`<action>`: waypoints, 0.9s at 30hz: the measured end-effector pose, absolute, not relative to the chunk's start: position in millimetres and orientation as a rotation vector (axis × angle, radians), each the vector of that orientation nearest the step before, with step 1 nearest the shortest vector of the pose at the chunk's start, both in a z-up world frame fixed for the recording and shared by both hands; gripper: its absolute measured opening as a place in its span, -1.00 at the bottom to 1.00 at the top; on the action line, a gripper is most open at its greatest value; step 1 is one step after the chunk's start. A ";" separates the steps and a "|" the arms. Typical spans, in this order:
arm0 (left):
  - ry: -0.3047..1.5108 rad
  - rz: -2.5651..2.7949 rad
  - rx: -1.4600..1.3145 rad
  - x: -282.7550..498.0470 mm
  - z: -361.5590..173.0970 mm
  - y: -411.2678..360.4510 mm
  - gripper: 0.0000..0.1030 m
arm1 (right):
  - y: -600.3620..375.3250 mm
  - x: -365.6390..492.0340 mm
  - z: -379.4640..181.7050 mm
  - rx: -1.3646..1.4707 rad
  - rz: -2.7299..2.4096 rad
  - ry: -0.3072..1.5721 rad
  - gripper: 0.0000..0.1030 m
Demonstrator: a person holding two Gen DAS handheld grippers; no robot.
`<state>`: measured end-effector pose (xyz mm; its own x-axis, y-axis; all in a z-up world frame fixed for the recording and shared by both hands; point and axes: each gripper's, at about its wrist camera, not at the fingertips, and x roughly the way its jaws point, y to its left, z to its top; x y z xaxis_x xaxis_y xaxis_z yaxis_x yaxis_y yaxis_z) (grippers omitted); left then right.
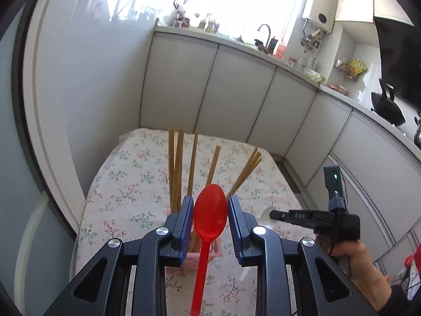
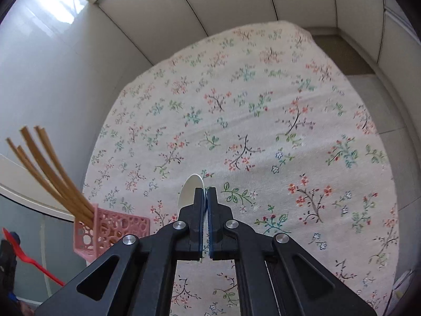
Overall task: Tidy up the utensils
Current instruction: 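Lower the red spoon into the basket and open the left tool while the right tool carries the white spoon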
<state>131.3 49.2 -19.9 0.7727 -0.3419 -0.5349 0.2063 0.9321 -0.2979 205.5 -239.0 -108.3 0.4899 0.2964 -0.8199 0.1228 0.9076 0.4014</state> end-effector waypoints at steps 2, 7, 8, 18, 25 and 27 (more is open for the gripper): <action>0.563 -0.284 -0.258 128.0 -10.9 54.1 -0.48 | -238.9 194.6 -89.2 0.417 0.104 1.008 -0.96; 0.416 -0.240 -0.295 120.1 8.3 61.6 -0.48 | -240.9 171.4 -55.3 0.383 0.101 0.910 -0.96; 0.390 -0.233 -0.301 118.7 11.4 62.3 -0.48 | -241.2 167.8 -51.1 0.380 0.102 0.897 -0.96; 0.244 -0.173 -0.319 134.5 10.6 55.8 -0.48 | -237.5 148.4 -26.0 0.346 0.095 0.804 -0.96; 0.324 -0.159 -0.240 166.0 -22.2 36.5 -0.48 | -236.2 145.2 -23.2 0.332 0.095 0.780 -0.96; 0.352 -0.154 -0.228 173.0 -32.2 34.2 -0.47 | -236.0 144.4 -22.7 0.326 0.096 0.778 -0.96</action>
